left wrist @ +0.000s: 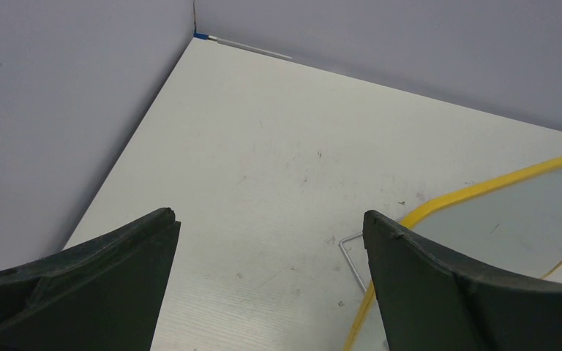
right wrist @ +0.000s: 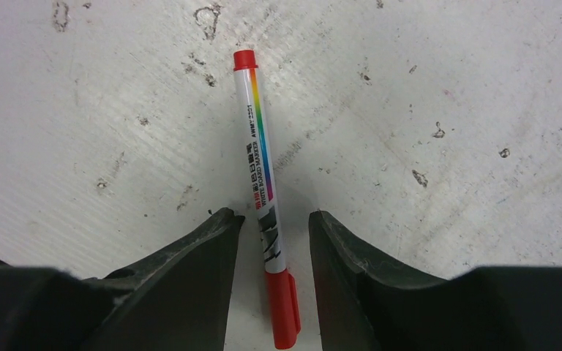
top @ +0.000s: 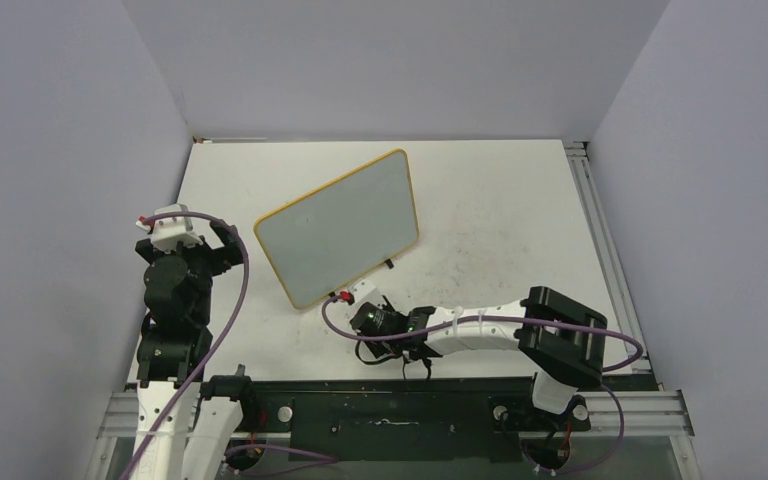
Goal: Write a sentence on the whiteboard
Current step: Move the whiteboard marker to the center of the board, then open the whiteboard marker at the center of the board.
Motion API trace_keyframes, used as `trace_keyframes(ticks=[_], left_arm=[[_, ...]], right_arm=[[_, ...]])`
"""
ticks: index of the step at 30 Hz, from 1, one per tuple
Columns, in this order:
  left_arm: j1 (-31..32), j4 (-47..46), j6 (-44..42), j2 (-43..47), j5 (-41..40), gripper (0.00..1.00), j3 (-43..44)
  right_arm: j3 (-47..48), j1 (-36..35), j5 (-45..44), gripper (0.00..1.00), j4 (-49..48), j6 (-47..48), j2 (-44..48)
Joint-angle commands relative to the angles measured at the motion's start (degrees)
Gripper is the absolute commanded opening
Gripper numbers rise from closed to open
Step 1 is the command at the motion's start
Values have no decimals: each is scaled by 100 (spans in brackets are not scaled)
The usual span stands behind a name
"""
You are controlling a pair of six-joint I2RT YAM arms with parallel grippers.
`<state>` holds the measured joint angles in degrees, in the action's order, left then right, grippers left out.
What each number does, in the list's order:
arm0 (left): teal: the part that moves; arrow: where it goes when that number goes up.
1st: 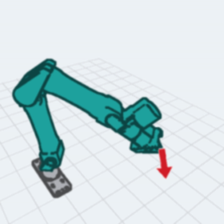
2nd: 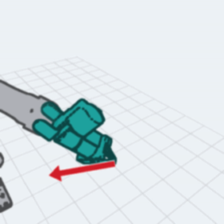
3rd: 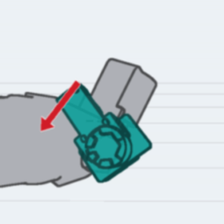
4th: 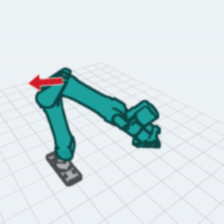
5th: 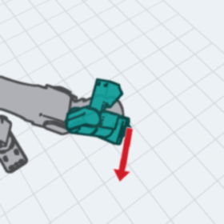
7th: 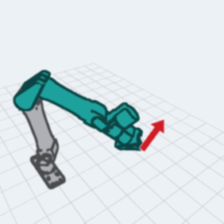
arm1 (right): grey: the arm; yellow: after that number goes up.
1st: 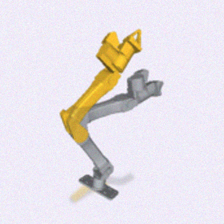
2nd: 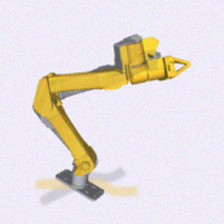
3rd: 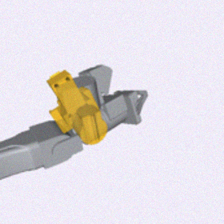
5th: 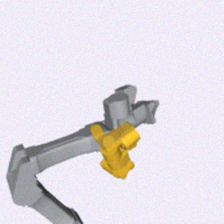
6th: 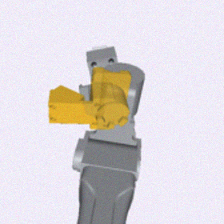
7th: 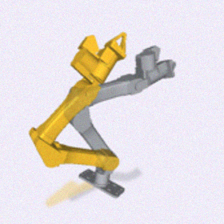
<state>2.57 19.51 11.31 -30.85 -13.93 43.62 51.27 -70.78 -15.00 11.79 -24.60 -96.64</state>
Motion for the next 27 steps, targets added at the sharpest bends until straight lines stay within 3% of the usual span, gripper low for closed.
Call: trace_keyframes(ticks=[1,9,19,25,27], left_arm=[[16,-167,-59,37,-63,96,-2],[24,-167,-59,56,-66,96,-2],[59,-173,-67,103,-21,96,-19],[179,-232,-130,84,258,96,-11],[221,-229,-138,83,264,96,17]], right_arm=[[368,61,-203,44,296,-181,-1],[935,223,75,44,370,-54,-502],[1026,456,840,31,356,-93,-765],[927,573,742,6,272,-209,-707],[916,574,700,5,257,-208,-639]])
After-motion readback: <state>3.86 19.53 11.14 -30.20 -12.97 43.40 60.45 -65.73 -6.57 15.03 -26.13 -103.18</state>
